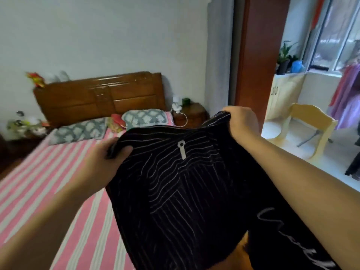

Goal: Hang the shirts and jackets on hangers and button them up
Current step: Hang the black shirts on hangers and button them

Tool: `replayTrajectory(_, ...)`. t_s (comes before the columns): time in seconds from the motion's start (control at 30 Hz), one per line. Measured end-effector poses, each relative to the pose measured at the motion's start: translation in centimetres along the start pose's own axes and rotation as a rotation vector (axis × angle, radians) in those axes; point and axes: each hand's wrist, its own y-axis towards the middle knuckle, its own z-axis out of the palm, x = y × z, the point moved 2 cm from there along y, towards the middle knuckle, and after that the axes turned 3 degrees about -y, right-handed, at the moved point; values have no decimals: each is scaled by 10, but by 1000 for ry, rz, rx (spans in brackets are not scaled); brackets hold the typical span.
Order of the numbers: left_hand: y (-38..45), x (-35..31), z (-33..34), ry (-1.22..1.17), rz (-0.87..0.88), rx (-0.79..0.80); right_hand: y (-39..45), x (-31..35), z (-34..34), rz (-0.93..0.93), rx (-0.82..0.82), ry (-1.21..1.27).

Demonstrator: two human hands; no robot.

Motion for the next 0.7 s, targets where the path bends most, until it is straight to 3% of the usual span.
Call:
replayTrajectory(0.1,20,21,-112,-24,-23,-167,16,96,-8,-181,-78,144)
replayTrajectory(0.17,17,40,-180,-104,-41,-184,18,156,-1,-238,4,280)
replayTrajectory(0.23,5,68,-236,-160,-68,-151,11,210,20,-263,237,312)
replayTrajectory(0.3,-7,109,-282,-171,-141,-136,-9,254,50,-286,591,351)
replayTrajectory(0.4,-22,172,-340,-363,-388,-174,-37,303,90,-184,921,591)
replayTrajectory(0.53,-49,263,-418,-395,-626,-192,-65,397,162,99,934,854)
replayTrajectory(0.6,-67,304,-448,-269,-686,-265,-90,441,202,236,1028,904)
replayTrajectory(0.7,-104,341,-483,387,-634,-316,-136,498,265,312,1035,812)
